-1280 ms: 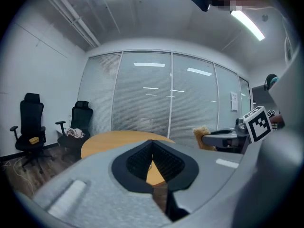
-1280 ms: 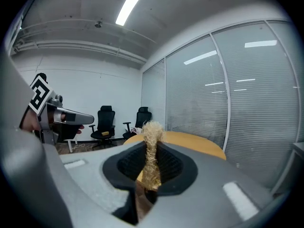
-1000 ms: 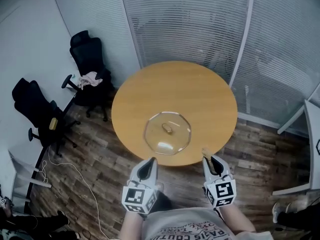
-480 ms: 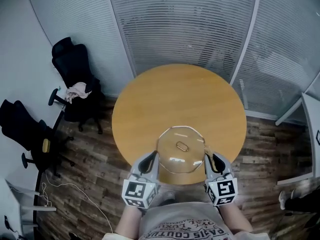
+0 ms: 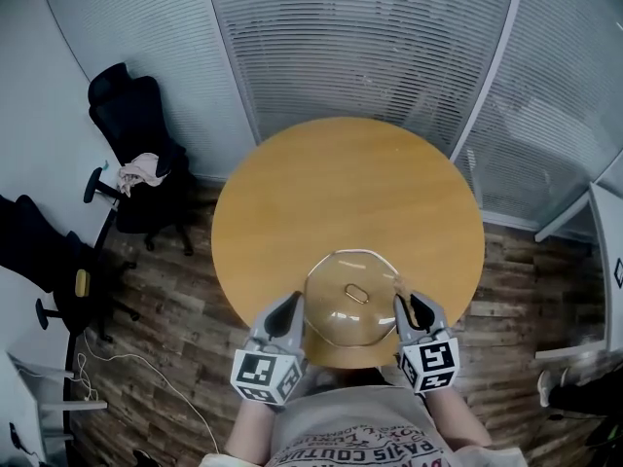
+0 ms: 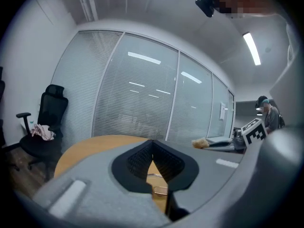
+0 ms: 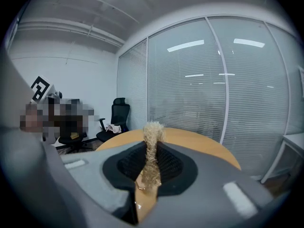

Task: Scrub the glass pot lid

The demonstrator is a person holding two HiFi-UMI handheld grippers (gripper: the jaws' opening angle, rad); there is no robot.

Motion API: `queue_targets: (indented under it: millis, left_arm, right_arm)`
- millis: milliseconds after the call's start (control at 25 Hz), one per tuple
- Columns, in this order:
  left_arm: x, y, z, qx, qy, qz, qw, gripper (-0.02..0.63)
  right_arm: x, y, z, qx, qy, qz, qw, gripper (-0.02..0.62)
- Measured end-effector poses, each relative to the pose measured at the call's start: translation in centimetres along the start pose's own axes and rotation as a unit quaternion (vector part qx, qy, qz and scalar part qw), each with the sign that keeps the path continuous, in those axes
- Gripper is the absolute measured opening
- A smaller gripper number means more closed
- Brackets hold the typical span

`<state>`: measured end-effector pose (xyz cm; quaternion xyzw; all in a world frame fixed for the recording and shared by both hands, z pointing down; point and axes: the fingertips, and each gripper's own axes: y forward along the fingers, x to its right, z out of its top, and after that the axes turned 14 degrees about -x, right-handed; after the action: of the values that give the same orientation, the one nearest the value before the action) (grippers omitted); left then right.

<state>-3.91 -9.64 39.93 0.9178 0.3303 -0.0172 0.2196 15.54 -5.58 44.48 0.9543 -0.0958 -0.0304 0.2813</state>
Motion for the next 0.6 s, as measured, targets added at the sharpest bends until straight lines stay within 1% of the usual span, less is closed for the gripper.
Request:
queue_targets:
  millis: [160,240,360,480,600]
  left_arm:
    - [0.4,2.2,0.5,0.002,-0.004,0.009,0.9999,0.008]
    - [0.5,3.5,0.7,0.002,-0.015,0.015,0.9998,0.008]
    - [-0.1,5.0,0.3,-0.007,-0.023,0.039,0.9989,0.008]
    - [-0.3,6.0,-0.8,-0.021,-0.021,0.066,0.9974,0.006]
    - [-0.6,6.8,-1.4,-0.023,-0.03,0.087,0.9955,0.008]
  right_arm:
    - [2.3,3.5,-1.0,-0.027,-0.019,0.012,0.999,0.061]
    - [3.5,5.6,-2.0,-0.048,-0.028,0.021,0.998,0.061]
    - [4.6,9.0,-3.7,-0.084,-0.048,0.04,0.995,0.061]
    - [4.9,12.1,-5.7,-0.12,-0.087,0.069,0.987,0.061]
    - [4.6,15.3,-7.7,-0.154,-0.136,0.117,0.972,0.061]
